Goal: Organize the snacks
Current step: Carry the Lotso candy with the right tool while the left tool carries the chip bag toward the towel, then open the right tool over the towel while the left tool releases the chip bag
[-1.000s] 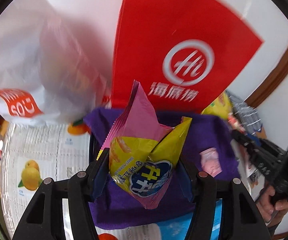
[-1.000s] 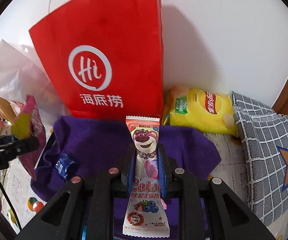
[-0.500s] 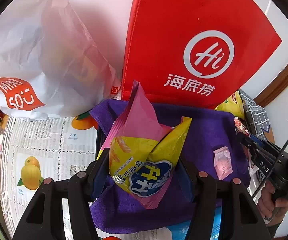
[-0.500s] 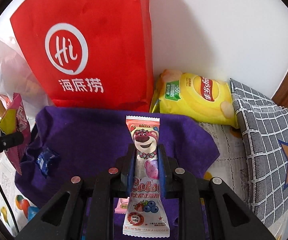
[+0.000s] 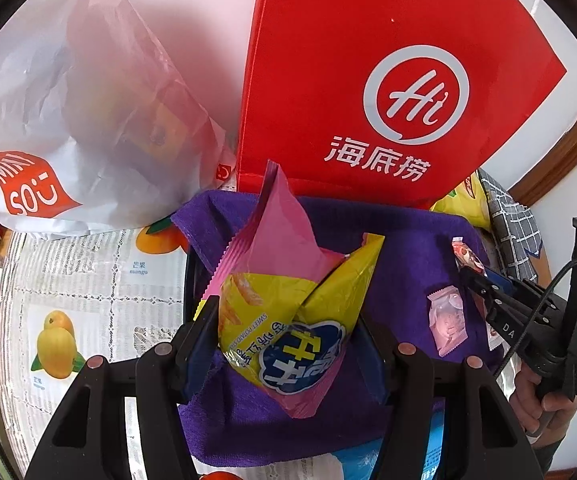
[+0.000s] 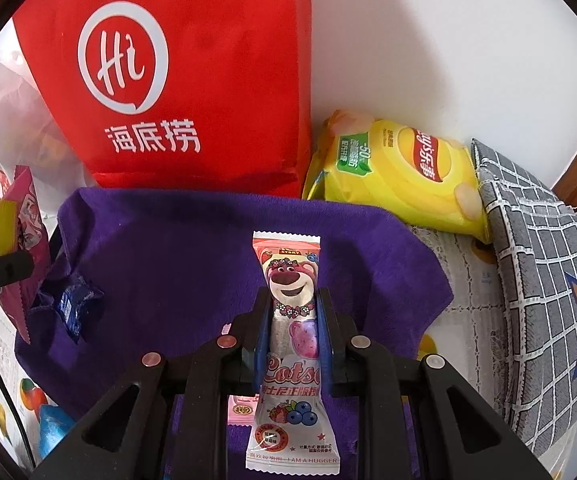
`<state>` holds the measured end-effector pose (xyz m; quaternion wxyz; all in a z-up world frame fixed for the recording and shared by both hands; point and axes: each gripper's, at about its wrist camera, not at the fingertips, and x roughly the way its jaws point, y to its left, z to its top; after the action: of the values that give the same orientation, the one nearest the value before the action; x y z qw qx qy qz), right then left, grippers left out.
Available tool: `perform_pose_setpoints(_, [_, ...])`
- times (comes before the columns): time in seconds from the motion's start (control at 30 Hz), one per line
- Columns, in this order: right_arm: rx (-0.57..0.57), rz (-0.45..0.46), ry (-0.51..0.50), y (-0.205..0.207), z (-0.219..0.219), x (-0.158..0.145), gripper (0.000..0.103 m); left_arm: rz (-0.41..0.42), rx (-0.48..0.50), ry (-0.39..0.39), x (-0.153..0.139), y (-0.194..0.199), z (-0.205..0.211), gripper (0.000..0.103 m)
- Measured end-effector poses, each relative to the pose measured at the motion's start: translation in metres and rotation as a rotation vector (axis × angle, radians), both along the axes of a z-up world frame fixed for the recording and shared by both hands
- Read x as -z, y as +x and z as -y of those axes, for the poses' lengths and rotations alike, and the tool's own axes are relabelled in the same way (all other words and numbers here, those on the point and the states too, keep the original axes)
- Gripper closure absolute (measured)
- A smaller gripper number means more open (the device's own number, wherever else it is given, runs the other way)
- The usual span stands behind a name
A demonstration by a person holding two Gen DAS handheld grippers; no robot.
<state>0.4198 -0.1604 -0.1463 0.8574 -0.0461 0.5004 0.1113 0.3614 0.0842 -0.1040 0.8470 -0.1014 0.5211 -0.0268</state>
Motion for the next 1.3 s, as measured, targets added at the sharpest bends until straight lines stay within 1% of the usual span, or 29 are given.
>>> perform_pose_setpoints(0.23, [-0.002,-0.013,-0.009,0.001,-0.001,0.005,0.082,-0.004,0.002,-0.001,0.001,0.000,-0.001,0.043])
perform_pose_setpoints(0.37, [-0.004,-0.011,-0.008,0.001,-0.001,0.004,0.082,-0.004,0.010,-0.020,0.002,-0.001,-0.001,0.043])
perform_pose_setpoints(0.67, [-0.017,-0.023,-0.017,0.004,-0.006,0.009,0.082,-0.012,0.024,-0.017,0.003,-0.001,0.005,0.043])
perform_pose_setpoints(0.77, [-0.025,-0.024,-0.022,0.004,-0.009,0.010,0.080,-0.022,0.036,-0.026,0.005,0.000,0.008,0.043])
perform_pose_setpoints(0.87, [-0.031,-0.022,-0.028,0.003,-0.010,0.011,0.076,-0.034,0.045,-0.009,0.009,0.001,0.013,0.043])
perform_pose_setpoints(1.03, [-0.034,-0.022,-0.030,0.001,-0.011,0.011,0.075,-0.045,0.057,0.004,0.012,0.002,0.018,0.042])
perform_pose_setpoints(1.13, [-0.033,-0.005,-0.024,-0.001,-0.010,0.005,0.069,-0.055,0.060,0.012,0.014,0.002,0.020,0.042])
perform_pose_setpoints(1.2, [-0.033,0.022,-0.013,-0.004,-0.009,-0.001,0.064,-0.060,0.064,0.013,0.016,0.003,0.022,0.042])
perform_pose_setpoints(1.3, [-0.033,0.040,-0.007,-0.006,-0.007,-0.006,0.064,-0.061,0.072,0.018,0.017,0.003,0.024,0.042])
